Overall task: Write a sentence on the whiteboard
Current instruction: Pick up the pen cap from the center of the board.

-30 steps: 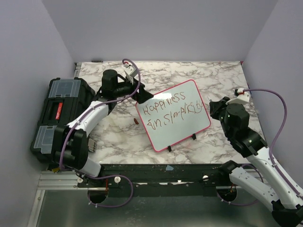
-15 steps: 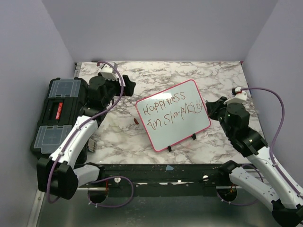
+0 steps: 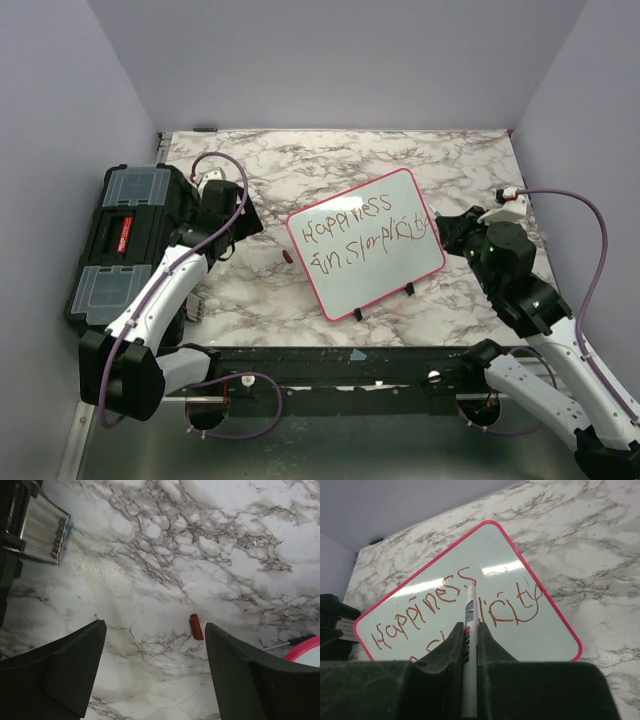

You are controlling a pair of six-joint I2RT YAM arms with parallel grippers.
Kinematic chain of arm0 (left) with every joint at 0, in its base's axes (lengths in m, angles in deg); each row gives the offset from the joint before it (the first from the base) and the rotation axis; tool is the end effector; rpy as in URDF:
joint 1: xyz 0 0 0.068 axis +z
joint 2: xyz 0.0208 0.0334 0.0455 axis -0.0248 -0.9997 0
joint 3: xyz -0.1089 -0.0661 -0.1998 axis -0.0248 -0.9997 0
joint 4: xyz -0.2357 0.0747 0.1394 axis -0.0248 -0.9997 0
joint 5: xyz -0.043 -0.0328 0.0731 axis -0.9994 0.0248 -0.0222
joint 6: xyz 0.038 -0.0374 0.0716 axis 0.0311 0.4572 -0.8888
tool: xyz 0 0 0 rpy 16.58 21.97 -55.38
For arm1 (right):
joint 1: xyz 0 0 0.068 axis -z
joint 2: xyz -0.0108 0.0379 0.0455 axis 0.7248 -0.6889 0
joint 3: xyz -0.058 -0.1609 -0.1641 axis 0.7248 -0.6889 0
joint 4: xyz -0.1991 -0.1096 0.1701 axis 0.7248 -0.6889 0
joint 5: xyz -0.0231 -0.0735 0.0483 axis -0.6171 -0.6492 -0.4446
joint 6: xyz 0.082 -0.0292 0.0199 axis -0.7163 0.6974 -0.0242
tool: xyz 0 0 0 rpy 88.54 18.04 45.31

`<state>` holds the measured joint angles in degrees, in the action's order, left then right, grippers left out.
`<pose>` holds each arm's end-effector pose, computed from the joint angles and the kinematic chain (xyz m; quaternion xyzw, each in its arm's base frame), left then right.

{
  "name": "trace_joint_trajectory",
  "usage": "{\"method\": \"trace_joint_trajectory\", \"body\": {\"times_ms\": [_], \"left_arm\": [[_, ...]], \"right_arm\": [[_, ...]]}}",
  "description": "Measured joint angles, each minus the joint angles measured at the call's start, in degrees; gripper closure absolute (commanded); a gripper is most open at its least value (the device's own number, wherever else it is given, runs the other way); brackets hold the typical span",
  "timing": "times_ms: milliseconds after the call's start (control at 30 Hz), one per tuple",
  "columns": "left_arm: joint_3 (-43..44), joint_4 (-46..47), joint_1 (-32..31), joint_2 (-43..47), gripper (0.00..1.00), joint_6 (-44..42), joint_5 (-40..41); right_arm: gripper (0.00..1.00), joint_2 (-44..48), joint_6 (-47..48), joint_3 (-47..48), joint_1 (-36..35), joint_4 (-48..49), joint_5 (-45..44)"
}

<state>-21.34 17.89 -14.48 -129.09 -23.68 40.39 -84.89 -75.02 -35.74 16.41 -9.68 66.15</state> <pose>0.3144 -0.0707 0.2188 -0.1876 0.8865 -0.0778 0.4157 0.2252 0.0954 0.3191 0.1227 0.7721 0.1736 0.5989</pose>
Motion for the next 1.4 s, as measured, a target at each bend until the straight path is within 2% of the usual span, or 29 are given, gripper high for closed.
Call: {"method": "trace_joint_trajectory", "body": {"times_ms": [200, 367, 800, 1400], "left_arm": [[-5.38, -1.42, -2.01, -0.52, 0.34, 7.3, -0.02], [-7.67, 0.61, -2.73, -5.55, 0.38, 10.58, -2.89], [-4.42, 5.62, -9.97, -18.29, 0.51, 14.73, -5.27], [-2.69, 6.99, -10.62, -24.06, 0.63, 15.98, -5.2]], "right_arm": [[0.99, 0.39, 0.0, 0.0, 0.0, -0.02, 0.44], [1.0, 1.03, 0.0, -0.2, 0.0, -0.04, 0.66], [0.99, 1.99, 0.04, -0.44, 0.0, -0.26, 0.66], [0.99, 2.12, 0.17, -1.75, 0.0, -0.24, 0.57]]}}
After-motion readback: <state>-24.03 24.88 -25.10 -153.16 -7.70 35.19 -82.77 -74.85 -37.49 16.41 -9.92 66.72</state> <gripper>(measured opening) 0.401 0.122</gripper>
